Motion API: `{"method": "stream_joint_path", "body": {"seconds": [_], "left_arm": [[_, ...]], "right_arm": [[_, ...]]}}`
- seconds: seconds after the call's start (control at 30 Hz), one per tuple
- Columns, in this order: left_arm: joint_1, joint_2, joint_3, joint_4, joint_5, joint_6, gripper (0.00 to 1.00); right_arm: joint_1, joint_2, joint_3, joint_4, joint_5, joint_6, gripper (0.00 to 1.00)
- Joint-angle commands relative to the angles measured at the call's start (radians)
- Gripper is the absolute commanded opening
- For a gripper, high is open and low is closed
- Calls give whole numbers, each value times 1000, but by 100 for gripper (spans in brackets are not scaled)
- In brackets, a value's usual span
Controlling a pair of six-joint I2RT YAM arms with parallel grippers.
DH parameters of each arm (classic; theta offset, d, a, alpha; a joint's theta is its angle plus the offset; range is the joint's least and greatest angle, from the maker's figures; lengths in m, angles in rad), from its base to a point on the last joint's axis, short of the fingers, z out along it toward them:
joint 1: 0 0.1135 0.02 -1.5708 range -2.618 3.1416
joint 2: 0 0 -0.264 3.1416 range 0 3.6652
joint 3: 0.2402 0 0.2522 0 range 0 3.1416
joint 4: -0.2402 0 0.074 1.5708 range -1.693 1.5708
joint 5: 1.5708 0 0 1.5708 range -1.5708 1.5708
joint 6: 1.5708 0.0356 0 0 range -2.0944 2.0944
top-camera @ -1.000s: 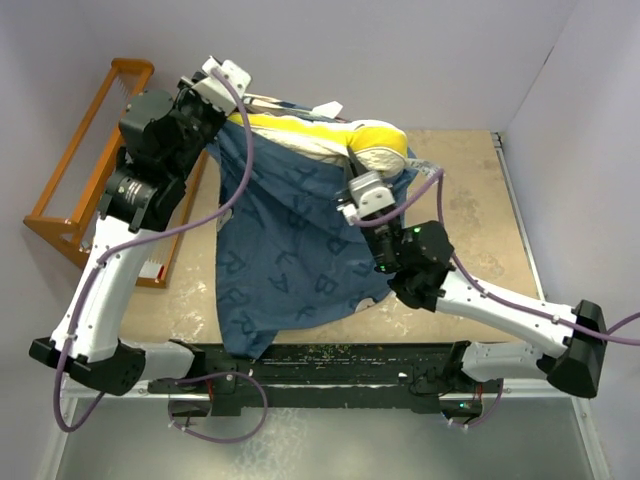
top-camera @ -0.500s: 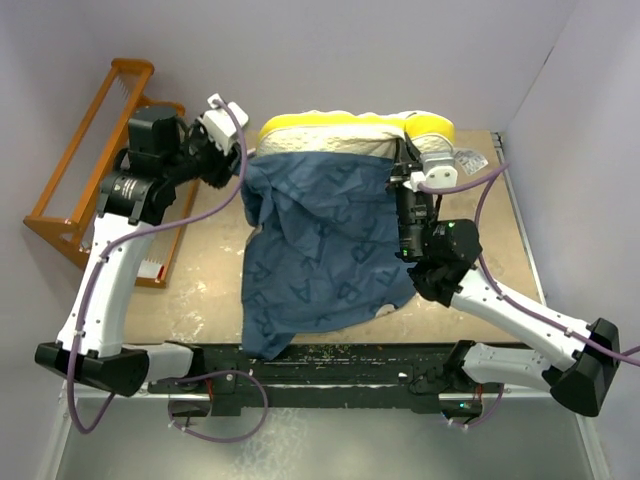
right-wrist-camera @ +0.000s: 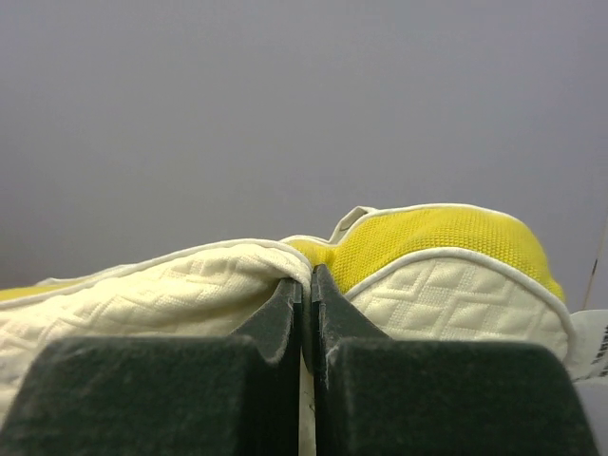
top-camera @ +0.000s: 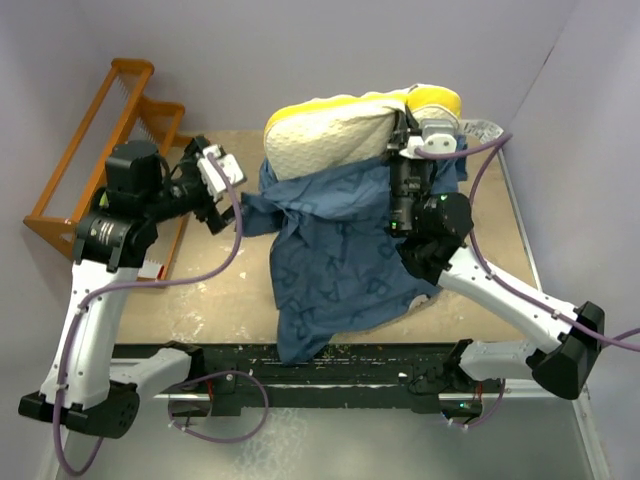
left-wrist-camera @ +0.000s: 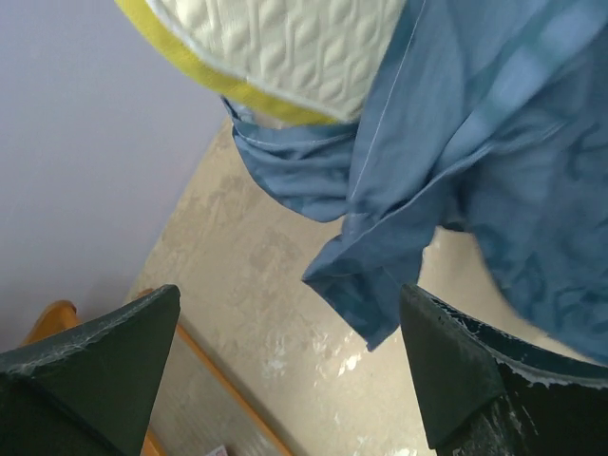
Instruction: Remove the pillowcase from the pillow
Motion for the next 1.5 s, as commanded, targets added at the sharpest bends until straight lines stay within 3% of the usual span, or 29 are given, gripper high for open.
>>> {"method": "stream_joint_path", "body": {"seconds": [0.0,0.13,0.2,0.3,0.5,0.63,0.8,0.93,1.23,1.37,1.47], "left_arm": [[7,88,217,106,62,-226,99],[7,252,491,108,187,-490,99],[7,316,558,129,230,-585,99],[4,380,594,147,225,-601,99],[-17,385,626,186,151,-403,99],[-151,346,638,141,30,-138,99],[-253,289,520,82,-57,48,99],[-297,208,366,181,-106,140,99],[-301,210,304,129,-259,199,99],[-294,239,291,120,-326,151,81],[-293,270,291,131,-344,106,47]], "right_arm": [[-7,24,198,109,-90,85,0],[-7,77,294,73,-185,174,0],[-7,106,339,56,-236,208,0],[-7,144,389,18,-319,255,0],[-5,187,427,-118,-453,340,0],[5,212,408,-217,-539,385,0],[59,239,364,-242,-578,376,0],[87,265,371,-288,-605,368,0],[89,210,311,-295,-651,394,0],[88,163,269,-263,-661,422,0],[88,139,259,-268,-688,433,0]]}}
